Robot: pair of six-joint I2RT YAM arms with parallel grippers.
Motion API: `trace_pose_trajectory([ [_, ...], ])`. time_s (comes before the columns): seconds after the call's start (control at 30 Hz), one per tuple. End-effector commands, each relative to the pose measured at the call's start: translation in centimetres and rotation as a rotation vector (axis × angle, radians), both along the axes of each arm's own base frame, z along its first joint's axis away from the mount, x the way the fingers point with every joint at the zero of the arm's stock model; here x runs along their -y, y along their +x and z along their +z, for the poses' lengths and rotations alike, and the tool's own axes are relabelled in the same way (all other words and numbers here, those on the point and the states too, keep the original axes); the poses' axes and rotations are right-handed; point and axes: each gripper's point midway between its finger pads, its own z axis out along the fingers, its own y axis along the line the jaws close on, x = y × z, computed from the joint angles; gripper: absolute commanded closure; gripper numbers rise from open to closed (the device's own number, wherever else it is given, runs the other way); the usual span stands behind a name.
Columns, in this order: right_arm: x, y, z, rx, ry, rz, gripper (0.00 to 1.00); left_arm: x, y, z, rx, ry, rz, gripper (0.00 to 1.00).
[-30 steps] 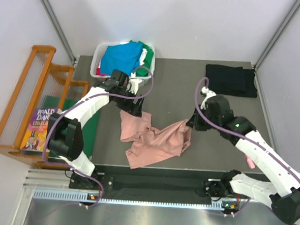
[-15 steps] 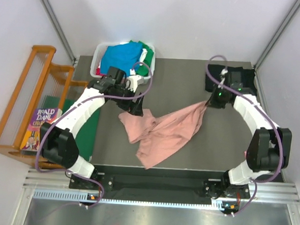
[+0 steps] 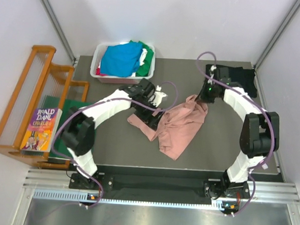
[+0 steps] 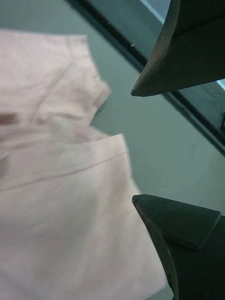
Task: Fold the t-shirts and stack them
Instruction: Move the tshirt to the center of the board, then flatten the tshirt out
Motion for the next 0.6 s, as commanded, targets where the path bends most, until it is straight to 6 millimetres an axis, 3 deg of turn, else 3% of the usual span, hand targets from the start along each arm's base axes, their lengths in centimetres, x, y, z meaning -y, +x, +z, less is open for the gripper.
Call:
trace_pose_trajectory([
  [0.0, -0.6, -1.3, 0.4, 0.041, -0.006, 0.024, 1.0, 2.3, 5.3, 0.7, 0.104, 0.012, 0.073, 0.1],
  [0.07, -0.6, -2.1, 0.6, 0.05, -0.01, 0.034, 1.0, 3.0, 7.2, 0.1, 0.131, 0.028, 0.091, 0.1],
  [0.1, -0.7, -2.4, 0.6, 0.049, -0.011, 0.038, 1.0, 3.8, 8.6, 1.5, 0.166, 0.004, 0.109, 0.1],
  [0.17, -0.7, -2.8, 1.0, 0.059, -0.013, 0.045, 1.0, 4.3, 9.5, 1.3, 0.155, 0.012, 0.121, 0.09],
  [0.2, -0.6, -3.0, 1.1, 0.061, -0.013, 0.044, 1.0, 5.0, 10.0, 2.3, 0.16, -0.013, 0.147, 0.09],
  [0.37, -0.8, -3.0, 1.6, 0.078, -0.004, 0.055, 1.0, 5.5, 10.0, 1.9, 0.155, -0.02, 0.173, 0.07],
  [0.57, -1.0, -3.0, 1.6, 0.082, 0.005, 0.062, 1.0, 7.2, 8.0, 1.1, 0.121, -0.018, 0.141, 0.03],
])
